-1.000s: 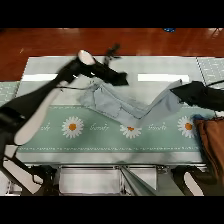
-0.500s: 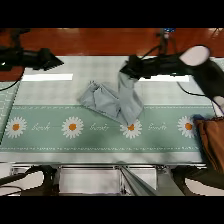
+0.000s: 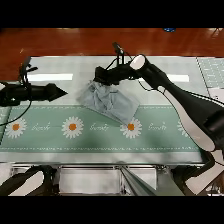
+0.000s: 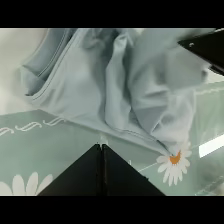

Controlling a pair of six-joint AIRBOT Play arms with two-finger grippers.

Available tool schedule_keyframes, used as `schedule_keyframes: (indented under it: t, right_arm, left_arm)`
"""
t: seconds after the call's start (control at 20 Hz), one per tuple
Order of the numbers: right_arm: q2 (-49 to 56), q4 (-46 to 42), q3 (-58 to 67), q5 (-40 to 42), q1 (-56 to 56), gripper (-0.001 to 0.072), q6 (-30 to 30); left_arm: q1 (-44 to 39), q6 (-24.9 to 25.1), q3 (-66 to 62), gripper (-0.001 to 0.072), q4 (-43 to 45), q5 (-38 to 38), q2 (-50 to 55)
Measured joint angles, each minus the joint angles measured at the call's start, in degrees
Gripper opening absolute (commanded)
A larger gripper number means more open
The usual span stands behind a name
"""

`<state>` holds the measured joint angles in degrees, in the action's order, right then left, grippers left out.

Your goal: Fold the shirts.

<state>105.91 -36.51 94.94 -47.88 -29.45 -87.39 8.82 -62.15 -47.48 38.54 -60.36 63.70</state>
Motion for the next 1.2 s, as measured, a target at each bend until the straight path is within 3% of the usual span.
schedule_keyframes:
  t: [0.3, 0.45, 0.7, 0.85, 0.95, 1.05, 1.2]
  right_arm:
    - [-2.51, 1.60, 0.98, -10.67, 3.28, 0.0413, 2.32]
    - [-11.65, -7.82, 0.76, -16.83, 8.76, 0.0414, -1.05]
    - [-33.97, -45.38, -14.12, -23.63, 12.74, 0.0414, -19.85]
    - [-45.33, -55.34, -32.57, -18.08, 13.31, 0.0414, -34.10]
    - [-49.09, -54.71, -44.17, -9.79, 13.46, 0.0414, -40.83]
    - [-49.16, -47.54, -52.59, -0.63, 13.55, 0.0414, -42.71]
    - [-43.95, -30.69, -58.69, 10.08, 13.60, 0.0414, -34.49]
  left_arm:
    - [1.25, 0.31, 0.11, 0.0014, -2.08, 7.93, -0.57]
    - [5.05, 0.31, -2.01, 0.0014, -3.85, 8.13, -0.98]
    - [8.68, 0.76, -2.84, 0.0014, -4.72, 7.50, -1.38]
    - [8.50, 1.20, -2.03, 0.0014, -4.98, 7.37, -1.46]
    - [7.82, 1.64, -0.92, 0.0014, -5.03, 7.48, -1.46]
    - [6.93, 2.03, 0.13, 0.0014, -5.09, 7.08, -1.36]
    - [5.62, 2.27, 1.01, 0.0014, -5.09, 7.32, -0.76]
